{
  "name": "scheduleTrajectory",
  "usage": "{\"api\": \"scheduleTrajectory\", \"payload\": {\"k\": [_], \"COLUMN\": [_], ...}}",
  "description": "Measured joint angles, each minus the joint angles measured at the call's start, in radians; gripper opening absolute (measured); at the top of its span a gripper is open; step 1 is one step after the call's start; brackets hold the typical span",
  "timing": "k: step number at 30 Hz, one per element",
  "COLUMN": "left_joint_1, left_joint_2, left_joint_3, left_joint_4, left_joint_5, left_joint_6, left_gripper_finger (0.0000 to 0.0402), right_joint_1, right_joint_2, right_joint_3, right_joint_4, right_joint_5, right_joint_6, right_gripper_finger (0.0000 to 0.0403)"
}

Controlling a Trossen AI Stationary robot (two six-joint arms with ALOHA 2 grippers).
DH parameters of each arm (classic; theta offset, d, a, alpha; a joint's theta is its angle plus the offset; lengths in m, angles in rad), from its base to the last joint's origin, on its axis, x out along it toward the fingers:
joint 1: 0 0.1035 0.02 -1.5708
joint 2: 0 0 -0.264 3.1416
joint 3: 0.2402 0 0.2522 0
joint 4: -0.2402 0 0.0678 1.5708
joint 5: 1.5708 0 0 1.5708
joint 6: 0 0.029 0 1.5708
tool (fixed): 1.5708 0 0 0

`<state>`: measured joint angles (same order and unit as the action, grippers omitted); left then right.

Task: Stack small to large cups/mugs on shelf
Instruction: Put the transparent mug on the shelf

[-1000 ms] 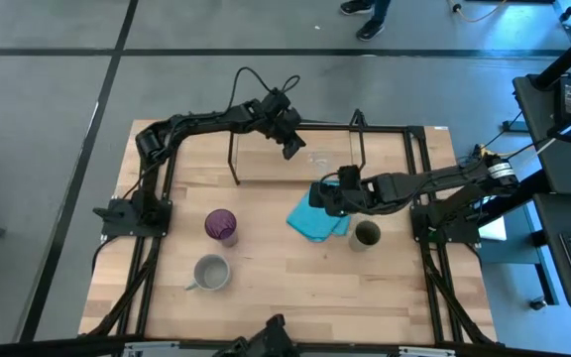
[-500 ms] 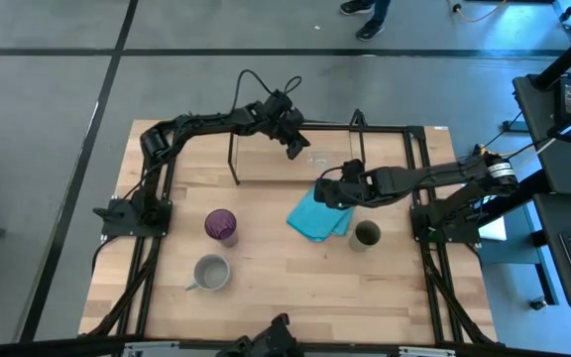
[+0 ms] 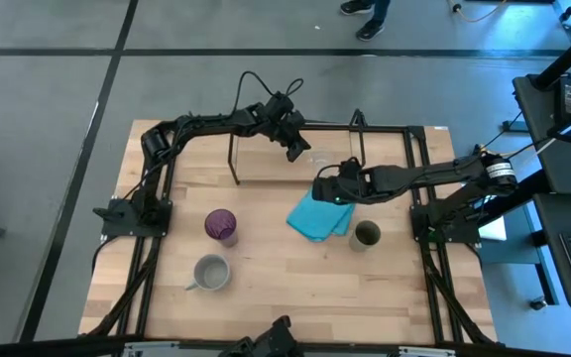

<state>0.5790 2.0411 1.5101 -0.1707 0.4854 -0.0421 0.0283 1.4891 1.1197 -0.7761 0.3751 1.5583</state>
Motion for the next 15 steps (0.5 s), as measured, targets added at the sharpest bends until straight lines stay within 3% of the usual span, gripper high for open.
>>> {"api": "scheduleTrajectory", "payload": {"k": [5,15], "left_joint_1": [0.001,0.008], "left_joint_2": [0.010,0.036], "left_joint_3": [0.000,-0.002], "left_joint_4": [-0.001,0.006], "left_joint_5": [-0.001,-0.005], "left_joint_6": [0.000,0.000], "left_gripper_finger": [0.0011,0.0011], "right_joint_1": [-0.006,-0.063], "right_joint_2": [0.001,0.001], "right_joint_3": [-0.087,-0.087], "right_joint_4": [0.130,0.133], "right_joint_5": [-0.018,-0.004], "right_joint_6": [-0.001,-0.093], "right_gripper_finger": [0.0020,0.0020]}}
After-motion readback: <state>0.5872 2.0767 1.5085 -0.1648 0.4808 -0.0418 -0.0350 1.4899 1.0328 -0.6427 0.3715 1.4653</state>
